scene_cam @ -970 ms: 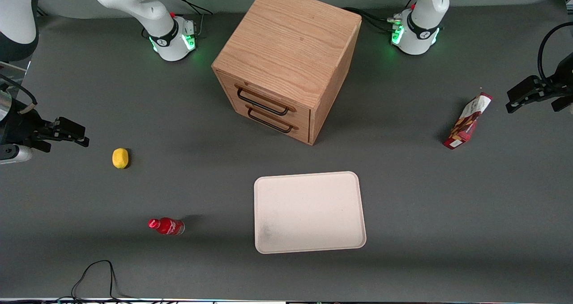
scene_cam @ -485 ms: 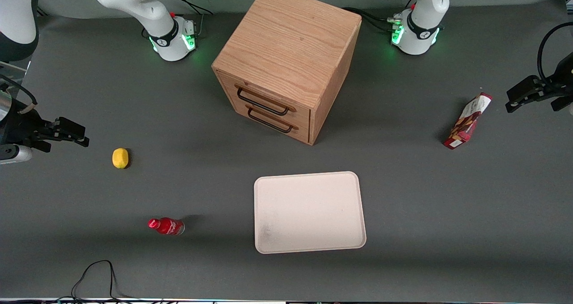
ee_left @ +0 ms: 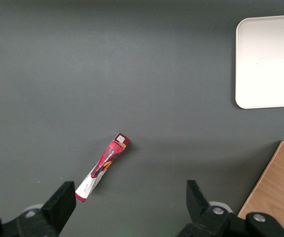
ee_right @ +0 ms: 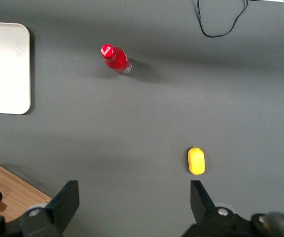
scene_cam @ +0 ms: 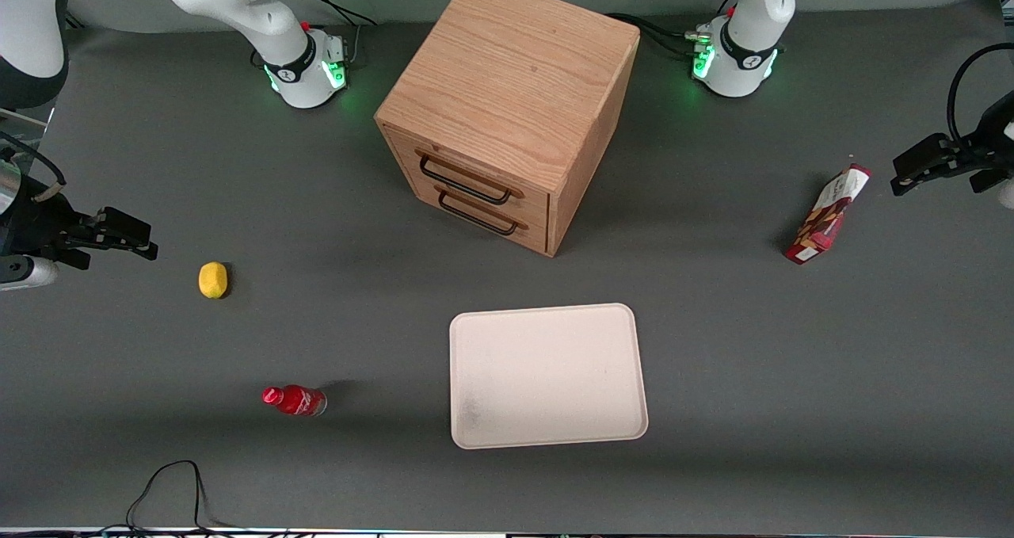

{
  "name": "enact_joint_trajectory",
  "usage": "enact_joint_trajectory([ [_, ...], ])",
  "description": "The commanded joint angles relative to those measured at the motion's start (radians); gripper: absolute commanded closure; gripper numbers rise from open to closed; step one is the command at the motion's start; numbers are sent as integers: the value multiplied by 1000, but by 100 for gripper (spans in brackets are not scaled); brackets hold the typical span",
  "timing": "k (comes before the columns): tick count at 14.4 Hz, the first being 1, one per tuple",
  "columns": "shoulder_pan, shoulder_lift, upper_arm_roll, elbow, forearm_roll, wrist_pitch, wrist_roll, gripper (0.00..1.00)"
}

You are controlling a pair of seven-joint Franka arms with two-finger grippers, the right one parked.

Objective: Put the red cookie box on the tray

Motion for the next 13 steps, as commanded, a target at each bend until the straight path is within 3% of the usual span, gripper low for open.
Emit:
enact_joint_trajectory([
  [1,32,-16,1,-35,1,-2,67,0],
  [7,178,-165,-13,-267,0,125,263,0],
  [13,362,-295,-105,-411,-3,138,537,0],
])
